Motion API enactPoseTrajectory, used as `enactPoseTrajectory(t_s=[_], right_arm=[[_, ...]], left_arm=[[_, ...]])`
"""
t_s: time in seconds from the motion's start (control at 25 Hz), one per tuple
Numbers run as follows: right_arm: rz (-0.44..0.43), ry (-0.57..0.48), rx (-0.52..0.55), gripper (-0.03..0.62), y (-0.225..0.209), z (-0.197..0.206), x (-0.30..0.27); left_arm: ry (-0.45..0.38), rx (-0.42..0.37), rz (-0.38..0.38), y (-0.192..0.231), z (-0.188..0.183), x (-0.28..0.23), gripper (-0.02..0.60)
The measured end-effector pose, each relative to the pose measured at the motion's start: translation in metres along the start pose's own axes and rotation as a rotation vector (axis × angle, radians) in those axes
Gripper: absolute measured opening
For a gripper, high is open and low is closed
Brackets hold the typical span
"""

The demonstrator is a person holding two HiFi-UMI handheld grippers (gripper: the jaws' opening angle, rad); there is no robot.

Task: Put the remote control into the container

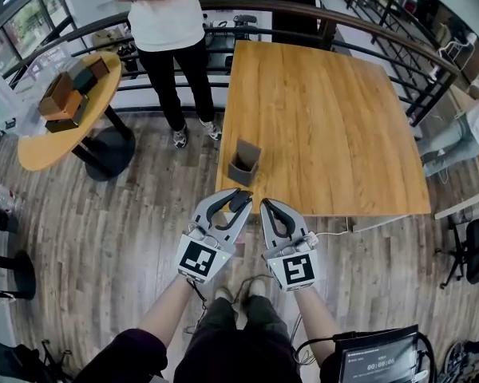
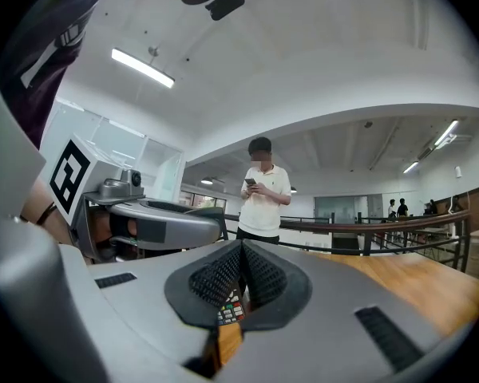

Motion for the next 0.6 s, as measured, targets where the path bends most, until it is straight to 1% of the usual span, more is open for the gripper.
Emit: enactPoseTrajectory(t_s=[0.08, 0.2, 0.32, 0.44, 0.6], right_arm=[[-0.004, 0.009, -0.011, 0.018, -0.009, 0.009, -0.006], [-0.008, 0.015, -0.026, 0.018, -0.020, 0.016, -0.015], [-0.008, 0.021, -0.041, 0.018, -0.031, 0.018, -0.023], [-0.001, 0.067, -0.048, 0.018, -0.037, 0.022, -0.026], [-0.009, 0.016, -0.059, 0.018, -0.035, 0.021, -0.029]], left_arm=[[0.010, 0.006, 0.001, 0.002, 0.012, -0.010, 0.117], [0.018, 0.001, 0.002, 0.011, 0.020, -0.026, 0.117], [0.016, -0.029, 0.013, 0.023, 0.023, -0.045, 0.117], [0.020, -0.071, 0.025, 0.038, 0.026, -0.060, 0.117], [0.021, -0.099, 0.060, 0.055, 0.033, -0.072, 0.117]])
Point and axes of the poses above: the fingertips, and each gripper's own axes: x backward along the fingers, y to its left, z out of its underside, the point moved 9 cm from there along x, backward along the fingers, and after that the axes turned 12 degrees about -x, right-handed, at the moved point
